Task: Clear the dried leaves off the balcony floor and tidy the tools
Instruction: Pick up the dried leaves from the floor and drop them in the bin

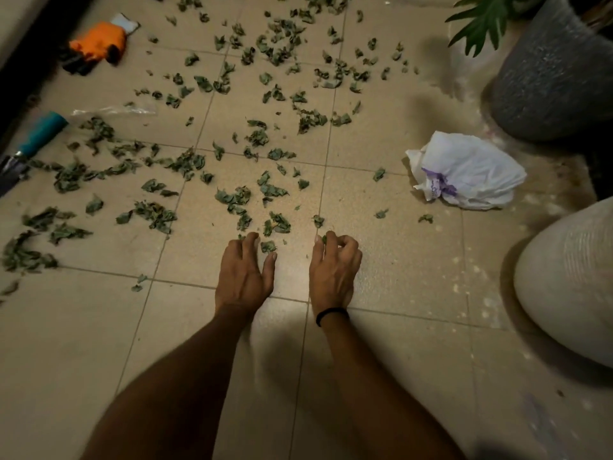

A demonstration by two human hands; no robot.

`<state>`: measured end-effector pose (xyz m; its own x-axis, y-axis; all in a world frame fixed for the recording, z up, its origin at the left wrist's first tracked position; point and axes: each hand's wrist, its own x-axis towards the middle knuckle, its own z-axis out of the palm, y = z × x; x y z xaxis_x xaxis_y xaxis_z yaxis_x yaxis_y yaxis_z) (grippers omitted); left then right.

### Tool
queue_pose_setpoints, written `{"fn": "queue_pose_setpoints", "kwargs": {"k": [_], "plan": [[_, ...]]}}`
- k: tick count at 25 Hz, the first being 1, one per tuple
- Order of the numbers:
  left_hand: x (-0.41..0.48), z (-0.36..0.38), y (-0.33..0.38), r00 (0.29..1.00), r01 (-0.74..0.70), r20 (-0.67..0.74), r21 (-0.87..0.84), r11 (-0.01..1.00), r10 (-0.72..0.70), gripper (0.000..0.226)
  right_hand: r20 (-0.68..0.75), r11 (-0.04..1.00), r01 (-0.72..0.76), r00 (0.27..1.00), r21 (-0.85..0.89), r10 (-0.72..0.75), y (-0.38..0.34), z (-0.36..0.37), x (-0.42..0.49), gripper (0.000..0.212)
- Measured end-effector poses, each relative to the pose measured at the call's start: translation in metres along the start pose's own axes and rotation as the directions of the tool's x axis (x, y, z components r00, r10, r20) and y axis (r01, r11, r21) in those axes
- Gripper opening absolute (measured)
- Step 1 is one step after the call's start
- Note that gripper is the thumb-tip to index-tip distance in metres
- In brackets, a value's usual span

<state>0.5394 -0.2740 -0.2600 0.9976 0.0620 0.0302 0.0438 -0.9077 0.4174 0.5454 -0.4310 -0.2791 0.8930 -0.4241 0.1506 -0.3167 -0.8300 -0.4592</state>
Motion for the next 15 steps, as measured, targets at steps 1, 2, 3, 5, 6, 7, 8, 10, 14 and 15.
{"fn": "queue_pose_setpoints", "kwargs": {"k": [1,2,3,5,6,7,8,10,14,15], "plan": [[0.002,0.001,0.001,1.000,-0.024,0.007,0.023,0.999,0.024,0.055,0.001,1.000,-0.004,1.000,0.011,0.004,0.002,0.003,0.000,0.023],[0.004,0.000,0.001,0.998,-0.056,0.023,0.047,0.997,0.055,0.056,0.024,1.000,-0.015,1.000,0.003,0.015,0.002,0.003,0.000,0.024],[0.007,-0.001,0.001,0.995,-0.088,0.046,0.069,0.994,0.085,0.057,0.030,0.999,-0.029,0.999,-0.022,0.030,0.000,0.003,-0.001,0.027],[0.014,-0.002,0.003,0.990,-0.131,0.067,0.086,0.988,0.125,0.057,0.015,0.998,-0.068,0.998,-0.006,0.068,0.000,-0.001,0.001,0.029],[0.016,-0.001,0.003,0.987,-0.148,0.075,0.077,0.986,0.142,0.053,-0.016,0.991,-0.110,0.994,0.072,0.112,0.001,-0.003,0.001,0.023],[0.017,0.001,0.002,0.984,-0.167,0.076,0.059,0.984,0.162,0.047,-0.062,0.982,-0.140,0.987,0.130,0.149,0.002,-0.006,0.000,0.017],[0.018,0.002,-0.001,0.982,-0.182,0.066,0.046,0.982,0.178,0.038,-0.113,0.977,-0.141,0.981,0.159,0.160,0.002,-0.009,-0.001,0.016],[0.018,0.010,-0.006,0.975,-0.218,0.058,0.031,0.976,0.216,0.024,-0.147,0.950,-0.165,0.967,0.266,0.209,0.007,-0.012,0.002,0.023],[0.013,0.010,-0.004,0.991,-0.126,0.040,0.000,0.992,0.126,0.014,-0.165,0.866,-0.273,0.915,0.419,0.368,0.034,-0.026,0.012,0.023],[0.008,0.009,0.001,0.992,-0.107,0.064,-0.010,0.994,0.107,0.013,-0.170,0.833,-0.314,0.888,0.456,0.428,0.047,-0.033,0.021,0.019]]}}
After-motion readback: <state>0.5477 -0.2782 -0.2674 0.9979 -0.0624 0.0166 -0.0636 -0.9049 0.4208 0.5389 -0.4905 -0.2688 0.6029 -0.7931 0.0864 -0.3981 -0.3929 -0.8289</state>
